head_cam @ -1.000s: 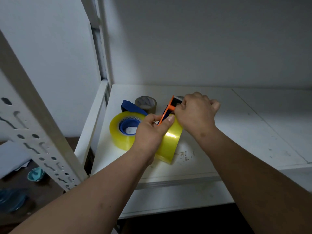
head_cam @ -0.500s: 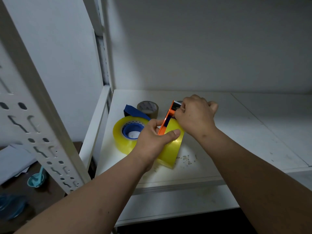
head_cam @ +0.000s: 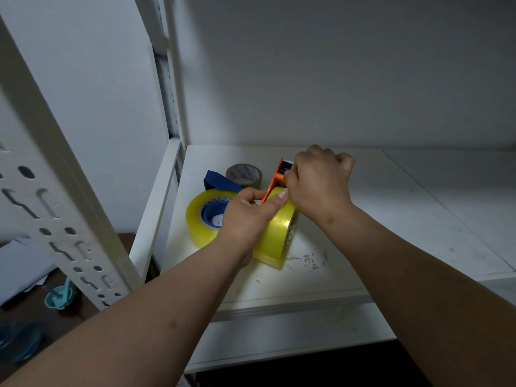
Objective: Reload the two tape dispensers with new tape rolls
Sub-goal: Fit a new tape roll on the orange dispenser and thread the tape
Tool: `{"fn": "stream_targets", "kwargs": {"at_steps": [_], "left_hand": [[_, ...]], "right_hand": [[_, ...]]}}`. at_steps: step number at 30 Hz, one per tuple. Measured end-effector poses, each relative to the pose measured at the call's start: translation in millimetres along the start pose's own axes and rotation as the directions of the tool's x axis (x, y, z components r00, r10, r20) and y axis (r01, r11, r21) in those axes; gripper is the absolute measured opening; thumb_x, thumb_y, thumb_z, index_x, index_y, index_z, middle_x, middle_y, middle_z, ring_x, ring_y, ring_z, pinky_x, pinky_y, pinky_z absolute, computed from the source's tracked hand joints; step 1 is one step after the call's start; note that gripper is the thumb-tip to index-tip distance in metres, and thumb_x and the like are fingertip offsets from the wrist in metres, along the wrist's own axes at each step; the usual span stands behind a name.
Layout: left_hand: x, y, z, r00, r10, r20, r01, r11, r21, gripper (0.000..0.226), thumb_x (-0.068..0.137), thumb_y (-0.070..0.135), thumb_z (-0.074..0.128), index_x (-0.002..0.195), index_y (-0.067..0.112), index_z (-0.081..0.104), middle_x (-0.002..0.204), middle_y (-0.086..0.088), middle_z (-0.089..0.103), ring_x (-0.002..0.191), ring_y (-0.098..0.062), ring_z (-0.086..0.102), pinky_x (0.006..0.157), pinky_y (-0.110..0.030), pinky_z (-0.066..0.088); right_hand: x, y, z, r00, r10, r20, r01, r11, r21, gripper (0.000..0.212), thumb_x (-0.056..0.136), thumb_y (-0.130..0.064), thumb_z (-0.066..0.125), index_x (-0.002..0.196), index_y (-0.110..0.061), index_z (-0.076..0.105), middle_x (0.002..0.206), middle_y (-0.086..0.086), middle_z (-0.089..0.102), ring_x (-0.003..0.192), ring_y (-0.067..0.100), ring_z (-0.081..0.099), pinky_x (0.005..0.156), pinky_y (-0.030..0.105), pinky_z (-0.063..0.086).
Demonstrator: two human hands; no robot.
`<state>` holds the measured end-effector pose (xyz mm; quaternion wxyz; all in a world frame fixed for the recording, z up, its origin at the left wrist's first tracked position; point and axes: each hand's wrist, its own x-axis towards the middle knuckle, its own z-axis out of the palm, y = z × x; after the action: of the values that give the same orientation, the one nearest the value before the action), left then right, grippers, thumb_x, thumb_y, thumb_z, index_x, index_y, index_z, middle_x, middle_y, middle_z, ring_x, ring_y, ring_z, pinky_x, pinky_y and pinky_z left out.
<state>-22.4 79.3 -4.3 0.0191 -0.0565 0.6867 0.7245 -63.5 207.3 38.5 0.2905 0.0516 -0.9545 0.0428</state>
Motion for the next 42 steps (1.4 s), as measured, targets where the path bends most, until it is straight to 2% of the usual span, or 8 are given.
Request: {"fn": "stream_targets", "kwargs": {"at_steps": [3, 7, 14, 22, 28, 33, 37, 42], "left_hand": [[0.1, 1.0, -2.0, 0.999, 0.002, 0.039, -0.003, 1.0, 0.029, 0.049, 0.071, 0.055, 0.076, 0.103, 0.019, 0.068, 0.106, -0.014, 0.073, 0.102, -0.034, 0.069, 0.091, -0.055, 0.056], [-8.1, 0.6, -1.5, 0.994, -0.002, 0.111, -0.007, 0.997, 0.08, 0.058, 0.067, 0.067, 0.067, 0.106, 0.025, 0.063, 0.109, -0.007, 0.071, 0.104, -0.025, 0.068, 0.095, -0.05, 0.055], [-6.9, -0.1, -14.3, 0.955, -0.088, 0.283, 0.087, 0.996, 0.017, 0.067, 0.069, 0.036, 0.078, 0.128, 0.011, 0.058, 0.119, -0.018, 0.07, 0.107, -0.036, 0.068, 0.094, -0.057, 0.054], [-7.1, -2.5, -14.9, 0.967, -0.046, 0.251, 0.041, 0.999, 0.029, 0.042, 0.078, 0.036, 0.078, 0.112, 0.022, 0.058, 0.113, -0.011, 0.071, 0.105, -0.031, 0.069, 0.093, -0.056, 0.055], [-6.8, -0.8, -13.4, 0.979, -0.007, 0.204, -0.005, 0.998, 0.059, 0.037, 0.079, 0.041, 0.075, 0.109, 0.023, 0.061, 0.111, -0.01, 0.071, 0.104, -0.029, 0.068, 0.094, -0.055, 0.054], [-7.8, 1.8, -11.7, 0.986, 0.01, 0.168, -0.025, 0.996, 0.086, 0.042, 0.083, 0.044, 0.073, 0.113, 0.016, 0.064, 0.113, -0.009, 0.071, 0.109, -0.027, 0.066, 0.099, -0.052, 0.052], [-7.8, 3.8, -12.2, 0.991, -0.002, 0.137, -0.01, 0.996, 0.084, 0.035, 0.081, 0.046, 0.074, 0.1, 0.018, 0.065, 0.112, -0.017, 0.07, 0.107, -0.033, 0.066, 0.095, -0.056, 0.053], [-7.4, 6.9, -11.8, 0.994, 0.008, 0.108, -0.021, 0.993, 0.118, 0.039, 0.078, 0.05, 0.075, 0.095, 0.015, 0.066, 0.107, -0.019, 0.072, 0.101, -0.037, 0.069, 0.089, -0.056, 0.056]], "right_hand": [[2.1, 0.4, 5.2, 0.999, 0.047, 0.001, -0.047, 0.999, 0.003, 0.018, 0.081, -0.024, 0.048, 0.067, -0.014, 0.052, 0.079, 0.002, 0.049, 0.085, 0.028, 0.053, 0.081, 0.039, 0.023], [13.5, 1.5, 5.3, 0.974, 0.191, 0.126, -0.2, 0.978, 0.061, 0.018, 0.079, -0.024, 0.046, 0.072, -0.013, 0.058, 0.082, 0.005, 0.054, 0.082, 0.029, 0.054, 0.076, 0.037, 0.021], [13.1, -8.2, 0.2, 0.994, 0.004, 0.11, 0.005, 0.997, -0.083, 0.014, 0.08, -0.021, 0.048, 0.069, -0.015, 0.051, 0.079, 0.003, 0.046, 0.082, 0.029, 0.051, 0.081, 0.04, 0.024], [9.1, -9.4, -1.3, 0.997, 0.026, 0.069, -0.017, 0.993, -0.119, 0.014, 0.08, -0.02, 0.049, 0.068, -0.014, 0.046, 0.078, 0.003, 0.041, 0.082, 0.03, 0.051, 0.08, 0.04, 0.024], [4.4, -3.8, -7.6, 0.995, -0.086, 0.05, 0.091, 0.991, -0.1, 0.016, 0.081, -0.017, 0.051, 0.067, -0.016, 0.044, 0.079, 0.001, 0.04, 0.083, 0.029, 0.05, 0.082, 0.041, 0.024], [4.5, -2.4, -7.8, 0.989, 0.07, 0.132, -0.063, 0.996, -0.061, 0.019, 0.087, -0.025, 0.05, 0.07, -0.017, 0.048, 0.083, 0.003, 0.045, 0.087, 0.028, 0.052, 0.078, 0.038, 0.022], [11.1, -5.6, -10.2, 0.957, 0.19, 0.219, -0.197, 0.98, 0.009, 0.026, 0.089, -0.026, 0.048, 0.064, -0.019, 0.043, 0.083, 0.003, 0.051, 0.079, 0.026, 0.05, 0.076, 0.037, 0.021], [11.3, -5.8, -16.3, 0.993, 0.033, 0.112, -0.023, 0.995, -0.094, 0.022, 0.088, -0.028, 0.05, 0.069, -0.018, 0.045, 0.08, 0.003, 0.045, 0.083, 0.029, 0.051, 0.078, 0.04, 0.021]]}}
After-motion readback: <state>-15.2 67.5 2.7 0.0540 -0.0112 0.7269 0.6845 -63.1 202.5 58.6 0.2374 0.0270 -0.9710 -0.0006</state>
